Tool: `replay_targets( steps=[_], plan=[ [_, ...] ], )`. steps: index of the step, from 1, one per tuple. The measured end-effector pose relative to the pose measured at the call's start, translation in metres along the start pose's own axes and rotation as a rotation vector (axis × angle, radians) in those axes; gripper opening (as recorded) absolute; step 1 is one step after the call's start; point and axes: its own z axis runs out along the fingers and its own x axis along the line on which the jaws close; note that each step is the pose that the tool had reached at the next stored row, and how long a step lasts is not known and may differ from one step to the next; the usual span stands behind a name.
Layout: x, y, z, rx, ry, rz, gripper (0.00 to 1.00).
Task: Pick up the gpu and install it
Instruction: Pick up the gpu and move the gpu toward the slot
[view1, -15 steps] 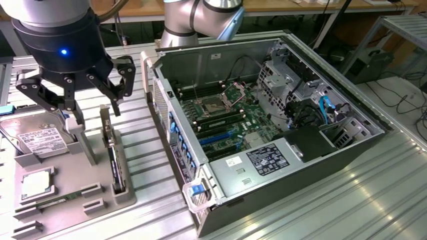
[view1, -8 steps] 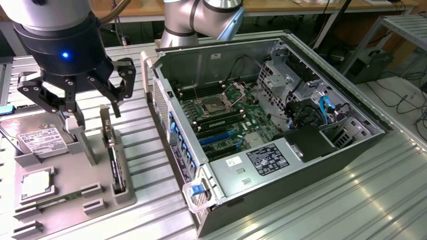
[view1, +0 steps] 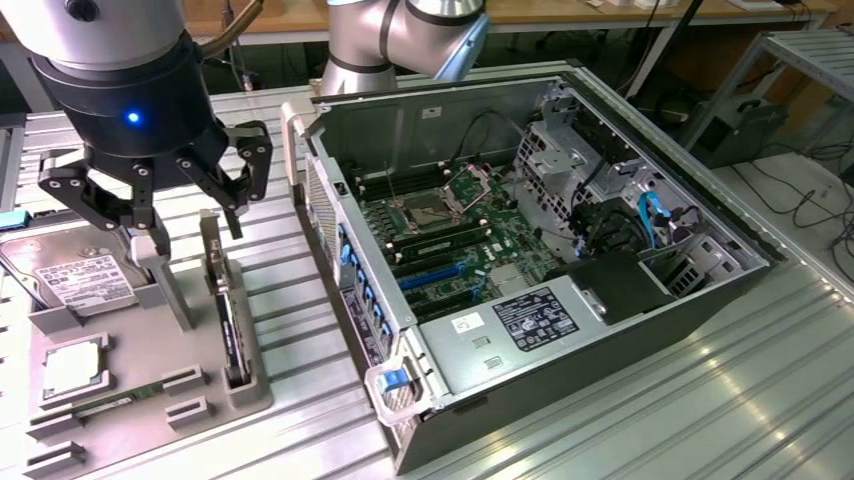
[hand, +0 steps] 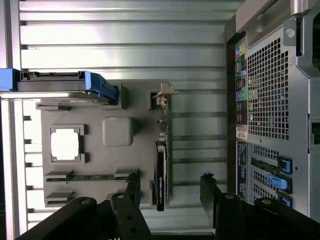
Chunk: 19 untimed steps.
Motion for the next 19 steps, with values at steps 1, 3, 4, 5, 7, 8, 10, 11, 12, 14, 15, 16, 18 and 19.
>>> replay_targets(
  steps=[1,3,4,5,7,8,10,11,12,14,15,16,18,19],
  plan=[
    [0.0000,-0.0002,0.0007,0.0000,0.0001,0.000,0.60],
    [0.0001,-0.0005,0.0019,0.0001,0.0001,0.000,0.60],
    [0.0001,-0.0006,0.0024,0.0000,0.0000,0.000,0.60],
    [0.0001,-0.0007,0.0027,0.0000,0.0000,0.000,0.60],
    [0.0001,-0.0008,0.0034,0.0001,0.0001,0.000,0.60],
    [0.0002,-0.0010,0.0038,0.0001,0.0001,0.000,0.60],
    [0.0002,-0.0011,0.0045,0.0000,0.0001,0.000,0.60],
    [0.0002,-0.0012,0.0049,0.0000,0.0000,0.000,0.60],
    [0.0002,-0.0013,0.0053,0.0001,0.0001,0.000,0.60],
    [0.0002,-0.0014,0.0061,0.0001,0.0001,0.000,0.60],
    [0.0003,-0.0015,0.0065,0.0000,0.0001,0.000,0.60],
    [0.0003,-0.0015,0.0069,0.0000,0.0001,0.000,0.60],
    [0.0003,-0.0019,0.0080,0.0000,0.0000,0.000,0.60],
    [0.0003,-0.0021,0.0085,0.0000,0.0000,0.000,0.60]
  ],
)
